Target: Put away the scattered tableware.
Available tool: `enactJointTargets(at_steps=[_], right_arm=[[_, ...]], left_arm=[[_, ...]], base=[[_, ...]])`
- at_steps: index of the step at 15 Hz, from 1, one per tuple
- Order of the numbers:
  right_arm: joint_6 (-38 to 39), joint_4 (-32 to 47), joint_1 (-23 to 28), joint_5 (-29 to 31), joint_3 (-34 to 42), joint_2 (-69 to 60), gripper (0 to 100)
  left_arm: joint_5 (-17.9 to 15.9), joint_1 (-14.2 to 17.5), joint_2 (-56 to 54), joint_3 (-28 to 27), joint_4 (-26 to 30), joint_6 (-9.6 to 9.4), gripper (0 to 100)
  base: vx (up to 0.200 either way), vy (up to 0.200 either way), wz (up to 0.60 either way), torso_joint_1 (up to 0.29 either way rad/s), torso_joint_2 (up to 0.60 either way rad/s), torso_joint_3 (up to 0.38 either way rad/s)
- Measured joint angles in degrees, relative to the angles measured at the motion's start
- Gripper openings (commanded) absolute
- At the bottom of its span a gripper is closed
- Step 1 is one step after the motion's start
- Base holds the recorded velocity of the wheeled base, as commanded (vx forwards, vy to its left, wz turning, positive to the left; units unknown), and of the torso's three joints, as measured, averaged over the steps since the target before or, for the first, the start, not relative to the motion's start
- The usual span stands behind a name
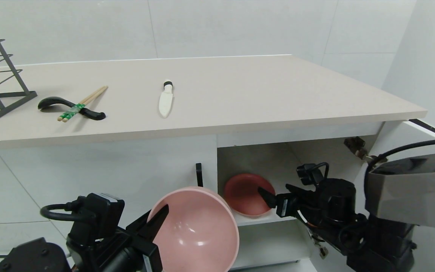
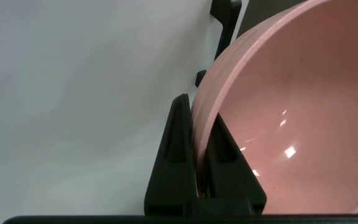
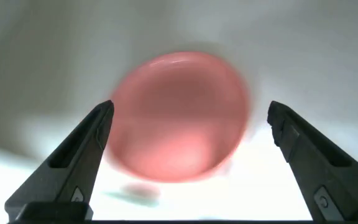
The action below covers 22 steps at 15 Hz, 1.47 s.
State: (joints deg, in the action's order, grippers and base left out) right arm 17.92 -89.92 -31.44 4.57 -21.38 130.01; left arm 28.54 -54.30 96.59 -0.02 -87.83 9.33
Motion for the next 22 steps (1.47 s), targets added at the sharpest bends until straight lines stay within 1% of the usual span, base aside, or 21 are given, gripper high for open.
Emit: enactJointTargets(at_steps=[3,4,5,7,8,10,13,16,18,19,21,22], right_arm=[[-0.82,-0.05,-5.90,0.18,8.85,-11.19,100],[-1.26,-0.05,-7.75,0.18,12.00,-14.63,100],[-1.50,-0.02,-9.24,0.18,14.67,-17.40,100],[-2.02,-0.02,-11.64,0.24,19.18,-22.36,100],[-2.22,-0.02,-12.35,0.27,20.24,-24.11,100],[-2.30,0.00,-12.68,0.40,21.05,-26.21,100],[-2.43,0.00,-12.58,0.51,21.27,-28.33,100],[-2.46,-0.02,-11.75,0.55,21.27,-29.64,100],[-2.40,-0.02,-11.28,0.62,21.28,-30.01,100],[-2.40,-0.02,-11.19,0.62,21.28,-30.18,100],[-2.46,0.00,-11.09,0.62,21.31,-30.78,100],[-2.46,0.00,-10.95,0.62,21.31,-31.22,100]], left_arm=[[0.12,-0.24,0.16,0.02,-0.02,-0.30,0],[0.79,-0.79,0.21,0.02,0.00,-0.51,0],[2.30,-1.33,0.27,0.02,0.05,-1.18,0],[6.61,-3.12,1.37,0.02,-0.27,-2.66,0],[7.47,-3.86,2.30,0.02,-0.99,-2.86,0],[7.73,-5.01,4.18,-0.05,-1.94,-3.28,0],[7.67,-5.99,8.13,-1.97,-2.08,-7.66,0],[7.58,-6.14,11.04,-7.25,-2.16,-10.76,0],[7.56,-6.23,12.81,-9.48,-2.13,-12.12,0],[7.49,-6.42,13.92,-10.36,-2.11,-13.23,0],[7.45,-7.24,16.70,-13.42,-2.08,-16.57,0],[7.42,-7.63,18.04,-15.54,-2.11,-17.48,0]], base=[[0.000,0.000,0.00,0.000,0.00,0.000],[0.000,0.000,0.00,0.000,0.00,0.000],[0.000,0.000,0.00,0.000,0.00,0.000],[0.000,0.000,0.00,0.000,0.00,0.000],[0.000,0.000,0.00,0.000,0.00,0.000],[0.000,0.000,0.00,0.000,0.00,0.000],[0.000,0.000,0.00,0.000,0.00,0.000],[0.000,0.000,0.00,0.000,0.00,0.000],[0.000,0.000,0.00,0.000,0.00,0.000],[0.000,0.000,0.00,0.000,0.00,0.000],[0.000,0.000,0.00,0.000,0.00,0.000],[0.000,0.000,0.00,0.000,0.00,0.000]])
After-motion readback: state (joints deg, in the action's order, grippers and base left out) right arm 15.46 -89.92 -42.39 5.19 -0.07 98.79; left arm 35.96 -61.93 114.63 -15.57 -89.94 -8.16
